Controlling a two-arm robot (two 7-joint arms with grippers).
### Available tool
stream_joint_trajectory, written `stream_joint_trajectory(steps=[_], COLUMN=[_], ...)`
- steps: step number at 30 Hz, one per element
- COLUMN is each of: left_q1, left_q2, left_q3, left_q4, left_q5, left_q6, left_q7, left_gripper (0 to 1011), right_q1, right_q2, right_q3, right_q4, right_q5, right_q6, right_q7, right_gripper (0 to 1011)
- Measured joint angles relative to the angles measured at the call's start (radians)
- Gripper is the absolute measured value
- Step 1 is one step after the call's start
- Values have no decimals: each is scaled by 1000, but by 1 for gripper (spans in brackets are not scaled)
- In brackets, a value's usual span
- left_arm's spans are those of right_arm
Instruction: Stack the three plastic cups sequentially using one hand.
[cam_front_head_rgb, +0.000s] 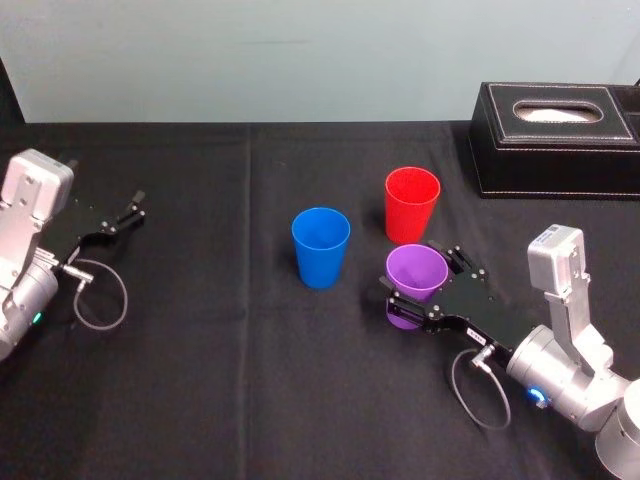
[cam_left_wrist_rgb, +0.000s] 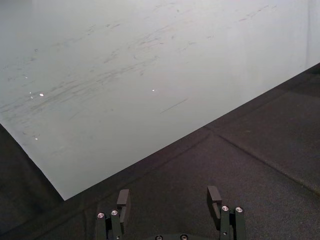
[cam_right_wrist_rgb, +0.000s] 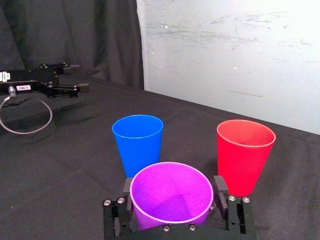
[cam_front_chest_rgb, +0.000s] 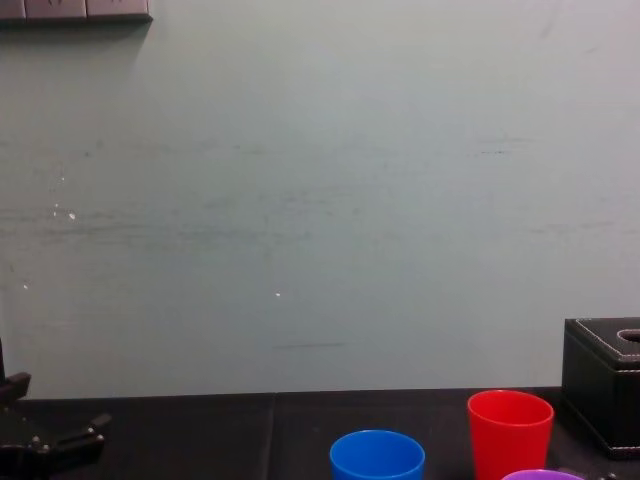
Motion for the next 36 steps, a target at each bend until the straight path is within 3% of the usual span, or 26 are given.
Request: stream_joint_trajectory(steps=[9, 23, 36], left_q1=[0, 0, 0], left_q2=[0, 0, 0], left_q3=[0, 0, 0], left_q4=[0, 0, 0], left_q5=[0, 0, 0], left_q6=[0, 0, 0], left_q7=[0, 0, 0], left_gripper=[1005, 1005, 1005], right_q1=[-1, -1, 2], right_q2=[1, 1, 27], right_q3=[-1, -1, 26], right_q4=[-1, -2, -79], right_q5=[0, 0, 39], right_q6=[0, 0, 45], right_q7=[-1, -3, 9], right_gripper=[789, 751, 751])
